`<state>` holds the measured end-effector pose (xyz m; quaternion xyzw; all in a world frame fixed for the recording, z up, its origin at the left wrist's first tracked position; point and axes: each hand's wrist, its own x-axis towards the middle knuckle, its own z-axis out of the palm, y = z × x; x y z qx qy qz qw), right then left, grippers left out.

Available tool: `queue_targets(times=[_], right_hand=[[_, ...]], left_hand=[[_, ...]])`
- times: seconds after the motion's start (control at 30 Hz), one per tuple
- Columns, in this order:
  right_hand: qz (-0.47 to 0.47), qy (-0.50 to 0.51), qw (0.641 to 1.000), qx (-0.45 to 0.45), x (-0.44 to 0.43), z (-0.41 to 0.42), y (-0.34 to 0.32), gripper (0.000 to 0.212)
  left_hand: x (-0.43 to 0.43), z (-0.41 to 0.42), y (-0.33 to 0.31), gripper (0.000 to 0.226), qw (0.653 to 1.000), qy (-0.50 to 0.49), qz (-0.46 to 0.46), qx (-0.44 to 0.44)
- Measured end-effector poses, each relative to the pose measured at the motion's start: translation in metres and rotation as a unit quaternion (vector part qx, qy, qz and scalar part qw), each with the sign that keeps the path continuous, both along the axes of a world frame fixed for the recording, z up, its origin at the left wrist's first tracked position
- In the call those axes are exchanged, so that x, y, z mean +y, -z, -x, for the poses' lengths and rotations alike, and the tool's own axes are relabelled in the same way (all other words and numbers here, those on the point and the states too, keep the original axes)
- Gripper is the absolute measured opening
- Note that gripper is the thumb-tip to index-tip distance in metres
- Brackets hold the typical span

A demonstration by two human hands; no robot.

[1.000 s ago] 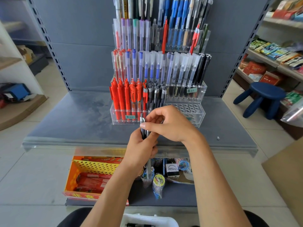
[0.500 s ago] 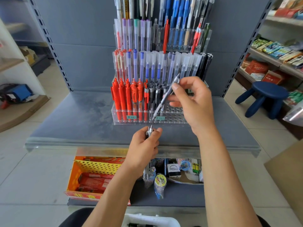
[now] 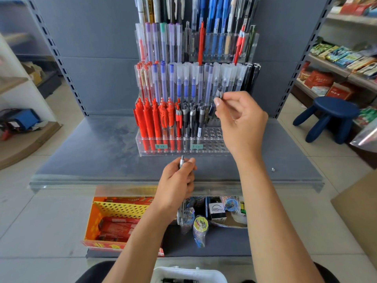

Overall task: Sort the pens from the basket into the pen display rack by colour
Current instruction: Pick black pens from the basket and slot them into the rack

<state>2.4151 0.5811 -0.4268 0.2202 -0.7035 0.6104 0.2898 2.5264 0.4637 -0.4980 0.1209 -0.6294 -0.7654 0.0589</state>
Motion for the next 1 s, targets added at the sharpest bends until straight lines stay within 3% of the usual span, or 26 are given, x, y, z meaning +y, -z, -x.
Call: queue_targets(times=[0.43, 1.0], right_hand=[[-0.083, 0.028, 0.992, -0.09, -0.003, 0.01, 0.007, 0.011], [-0.137, 0.048, 0.985, -0.088, -0.011, 0.011, 0.011, 0.017]], left_hand=[[0.0, 0.001, 0.0, 0.025, 1.0, -0.002, -0.002, 0.0], [0.002, 0.0, -0.002, 0.024, 1.0, -0.003, 0.011, -0.002]])
